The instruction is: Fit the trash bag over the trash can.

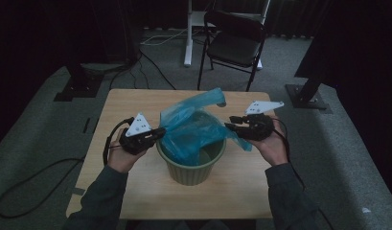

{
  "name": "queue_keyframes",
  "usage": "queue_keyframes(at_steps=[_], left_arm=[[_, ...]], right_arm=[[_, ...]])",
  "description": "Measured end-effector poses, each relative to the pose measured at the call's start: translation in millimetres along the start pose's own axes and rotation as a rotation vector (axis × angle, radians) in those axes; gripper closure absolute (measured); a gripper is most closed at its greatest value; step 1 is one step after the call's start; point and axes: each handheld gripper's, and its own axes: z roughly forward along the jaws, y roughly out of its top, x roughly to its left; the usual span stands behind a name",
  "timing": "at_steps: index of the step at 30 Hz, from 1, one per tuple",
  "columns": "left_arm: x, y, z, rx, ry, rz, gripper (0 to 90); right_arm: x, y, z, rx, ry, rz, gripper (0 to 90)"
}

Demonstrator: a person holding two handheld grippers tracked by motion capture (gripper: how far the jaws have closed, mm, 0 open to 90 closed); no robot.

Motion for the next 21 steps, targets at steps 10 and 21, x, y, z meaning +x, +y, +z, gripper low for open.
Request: queue_keyframes(at_steps=[10,21], left_arm=[[-2.2,1.2,4.6,0.024,-0.008,0.018,84.6],[-1.0,7.7,1.8,0.012,0.016,0.014,73.9]], right_arm=[[-4.5,8.7,9.8,0.017,-0.029,0.015,64.7],[-14.0,14.2,41.3,0.065,-0.024,0.065,66.1]])
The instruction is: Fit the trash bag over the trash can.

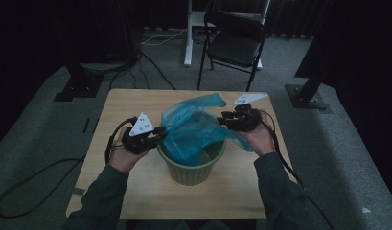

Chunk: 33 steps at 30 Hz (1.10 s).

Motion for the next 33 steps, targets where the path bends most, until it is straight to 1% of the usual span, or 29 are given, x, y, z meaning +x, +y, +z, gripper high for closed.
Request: queue_keyframes(at_steps=[3,4,8,9,11,15,17,18,19,21,24,26,27,29,30,31,32,33], left_arm=[[-0.6,3.7,-0.5,-0.005,0.006,0.006,71.3],[-0.4,5.3,-0.6,-0.004,0.009,0.012,70.4],[-0.6,9.0,-0.5,-0.015,0.015,0.012,69.1],[-0.8,11.5,-0.5,-0.024,0.019,0.009,68.8],[-0.9,13.4,-0.1,-0.025,0.023,0.01,68.7],[-0.1,20.5,1.2,-0.023,0.032,0.011,68.6],[0.5,26.4,3.5,-0.022,0.035,0.011,68.2],[0.7,28.6,5.0,-0.021,0.036,0.012,68.1],[0.6,31.9,7.2,-0.016,0.041,0.015,67.8],[0.3,39.0,12.4,-0.007,0.04,0.025,66.8],[-1.3,50.9,25.0,0.013,0.049,0.028,63.7],[-3.0,56.4,33.6,0.033,0.057,0.039,62.4],[-4.3,59.0,38.8,0.046,0.067,0.045,61.6],[-7.1,63.7,50.4,0.084,0.103,0.063,58.8],[-7.1,63.7,50.4,0.084,0.103,0.063,58.2],[-8.9,65.7,57.2,0.108,0.127,0.079,59.1],[-9.7,66.1,59.7,0.113,0.129,0.084,62.1],[-10.4,66.4,60.9,0.119,0.129,0.086,68.6]], right_arm=[[1.0,-1.3,3.6,0.022,0.003,0.0,68.9],[1.4,-1.5,4.0,0.024,0.006,-0.002,70.0],[1.6,-1.5,4.5,0.027,0.012,-0.002,72.5],[1.5,-1.8,4.9,0.031,0.014,-0.002,73.7],[1.6,-2.1,5.2,0.036,0.024,-0.001,75.6],[2.3,-2.0,4.9,0.034,0.035,-0.004,80.8],[2.8,-1.9,4.9,0.031,0.034,-0.005,81.8],[2.4,-1.9,4.6,0.026,0.035,-0.006,83.7],[2.3,-1.7,4.0,0.023,0.036,-0.005,85.7],[2.0,-1.5,3.8,0.021,0.033,-0.004,86.7],[2.5,-1.5,4.2,0.017,0.031,-0.005,88.2],[2.7,-1.4,4.6,0.015,0.03,-0.005,88.3],[2.9,-1.4,4.6,0.015,0.03,-0.004,88.3],[3.2,-1.5,4.3,0.015,0.03,-0.005,88.3],[3.2,-1.5,4.3,0.015,0.03,-0.005,88.3],[3.5,-1.7,3.7,0.018,0.028,-0.008,88.3],[3.7,-1.8,3.4,0.018,0.027,-0.01,88.3],[3.8,-1.9,3.0,0.02,0.024,-0.014,88.3]])
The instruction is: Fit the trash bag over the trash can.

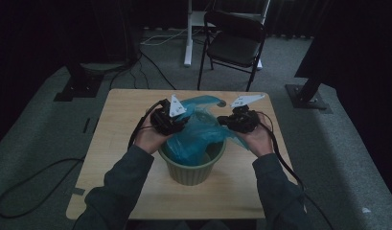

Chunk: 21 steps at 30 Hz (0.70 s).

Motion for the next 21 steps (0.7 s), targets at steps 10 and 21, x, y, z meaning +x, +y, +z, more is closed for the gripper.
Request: queue_keyframes(at_steps=[10,21], left_arm=[[3.5,-18.0,-15.1,-0.026,0.03,-0.031,89.6],[23.1,-56.2,-33.8,-0.058,0.042,-0.139,89.6]], right_arm=[[-0.3,-3.2,-2.6,0.03,-0.059,-0.006,89.2],[-11.1,-16.6,-8.8,0.034,-0.091,0.047,89.6]])
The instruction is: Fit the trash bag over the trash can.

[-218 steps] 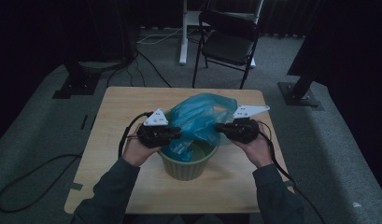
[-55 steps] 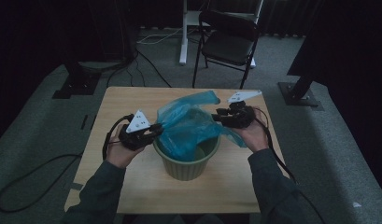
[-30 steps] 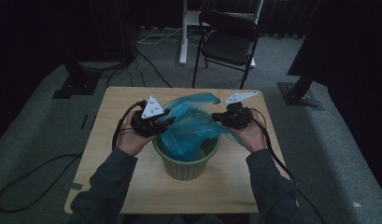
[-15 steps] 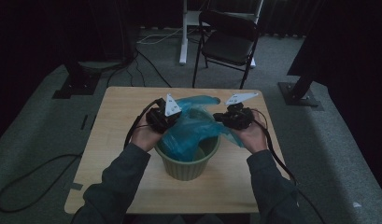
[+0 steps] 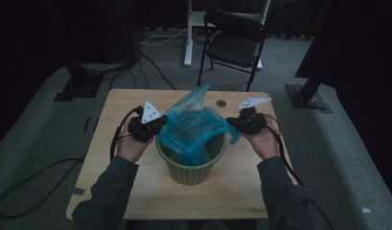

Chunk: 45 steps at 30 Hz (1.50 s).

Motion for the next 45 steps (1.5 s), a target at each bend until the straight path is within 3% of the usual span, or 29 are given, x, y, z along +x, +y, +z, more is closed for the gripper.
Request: queue_keyframes(at_steps=[13,18,21,25,36,40,45], left_arm=[[21.7,-36.0,-9.5,0.016,0.021,-0.099,89.6],[24.7,-39.1,-9.9,0.017,0.017,-0.12,89.6],[21.4,-41.0,-6.2,0.036,-0.041,-0.117,89.1],[18.6,-44.1,-1.8,0.047,-0.072,-0.121,88.0],[22.9,-50.5,-3.0,0.05,-0.125,-0.15,85.3],[25.3,-55.7,-6.8,0.04,-0.156,-0.163,85.4],[31.0,-58.0,-14.2,0.019,-0.163,-0.188,83.3]], right_arm=[[-9.7,-10.1,-4.7,0.007,-0.032,0.038,89.8],[-11.2,-11.1,-6.5,0.002,-0.035,0.046,89.8],[-9.7,-12.1,-2.8,0.017,-0.014,0.032,89.8],[-5.9,-15.2,2.8,0.029,0.0,0.019,89.8],[-1.9,-18.4,6.6,0.032,0.025,0.013,89.9],[0.1,-21.7,4.7,0.021,0.049,0.016,89.8],[4.4,-23.7,2.4,0.021,0.061,-0.005,89.8]])
